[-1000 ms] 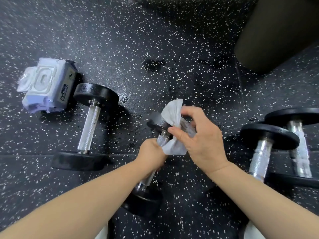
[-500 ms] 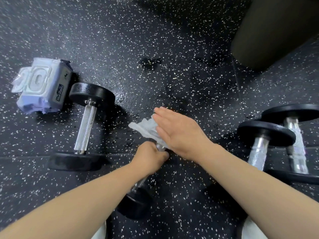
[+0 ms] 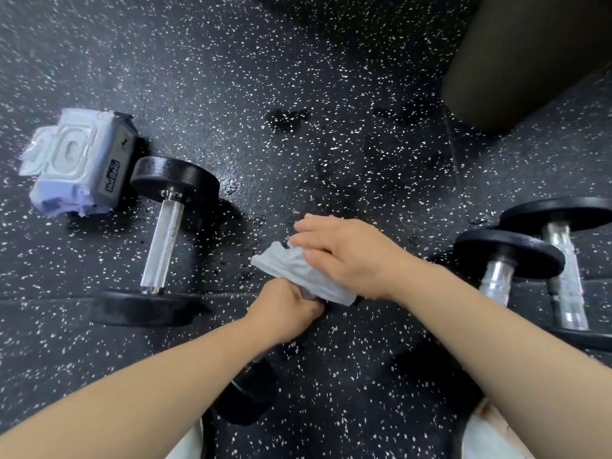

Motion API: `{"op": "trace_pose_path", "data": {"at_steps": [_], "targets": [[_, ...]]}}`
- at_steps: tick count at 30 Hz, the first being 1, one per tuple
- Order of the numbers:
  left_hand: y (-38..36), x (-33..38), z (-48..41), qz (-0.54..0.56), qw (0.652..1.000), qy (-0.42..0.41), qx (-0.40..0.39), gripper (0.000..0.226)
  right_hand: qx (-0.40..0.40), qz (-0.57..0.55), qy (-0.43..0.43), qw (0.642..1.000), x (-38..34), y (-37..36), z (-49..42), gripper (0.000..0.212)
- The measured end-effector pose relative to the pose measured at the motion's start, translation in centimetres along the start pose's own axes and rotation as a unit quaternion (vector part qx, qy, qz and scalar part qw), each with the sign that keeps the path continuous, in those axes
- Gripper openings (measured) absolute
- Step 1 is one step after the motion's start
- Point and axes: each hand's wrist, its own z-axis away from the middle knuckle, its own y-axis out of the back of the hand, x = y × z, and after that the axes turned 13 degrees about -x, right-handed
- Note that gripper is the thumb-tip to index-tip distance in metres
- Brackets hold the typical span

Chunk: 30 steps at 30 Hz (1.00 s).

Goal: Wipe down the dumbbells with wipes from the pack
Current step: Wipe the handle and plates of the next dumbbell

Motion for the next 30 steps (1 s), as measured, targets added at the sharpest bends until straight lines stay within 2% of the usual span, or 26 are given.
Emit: {"op": "trace_pose_path", "data": {"at_steps": [3, 6, 8, 10, 12, 16, 20, 23, 26, 28, 30], "targets": [[0.3, -0.2, 0.5, -0.021, 1.000, -0.001, 0.002, 0.046, -0.025, -0.139, -0.048, 0.989, 0.3, 1.8, -1.9, 0.029], [0.5, -0.3, 1.1, -0.051, 0.999, -0.004, 0.015, 0.048, -0.091, -0.225, -0.114, 0.963, 0.8, 2.2, -3.4, 0.020], [0.3, -0.6, 1.5, -0.040, 0.999, -0.027, 0.012, 0.035, -0.100, -0.297, -0.159, 0.936, 1.7, 1.5, -3.3, 0.028], [0.3, -1.0, 1.7, -0.017, 0.999, -0.039, -0.004, 0.018, -0.073, -0.400, -0.197, 0.892, 2.5, 0.7, -2.5, 0.028], [0.5, -1.3, 1.7, 0.008, 0.999, -0.046, -0.013, 0.022, -0.061, -0.456, -0.218, 0.861, 3.1, -0.2, -1.7, 0.031], [1.0, -1.5, 1.7, 0.071, 0.996, -0.049, -0.008, 0.014, -0.057, -0.479, -0.264, 0.835, 3.3, -1.0, -1.1, 0.040], [1.6, -1.5, 1.5, 0.112, 0.993, -0.043, 0.015, 0.019, -0.051, -0.513, -0.273, 0.812, 2.4, -1.0, -0.3, 0.040], [2.2, -1.5, 1.0, 0.162, 0.985, -0.037, 0.040, 0.021, -0.055, -0.498, -0.270, 0.822, 0.9, -0.8, 0.8, 0.039], [2.8, -1.5, 0.8, 0.182, 0.981, -0.040, 0.055, 0.037, -0.037, -0.505, -0.265, 0.821, 0.1, -0.5, 0.9, 0.037], [3.0, -1.4, 0.8, 0.192, 0.978, -0.043, 0.062, 0.040, -0.032, -0.540, -0.260, 0.800, 0.0, -0.1, 0.4, 0.037], [3.0, -1.1, 0.8, 0.189, 0.979, -0.043, 0.069, 0.034, -0.021, -0.604, -0.262, 0.753, 0.3, 0.0, -0.7, 0.036]]}}
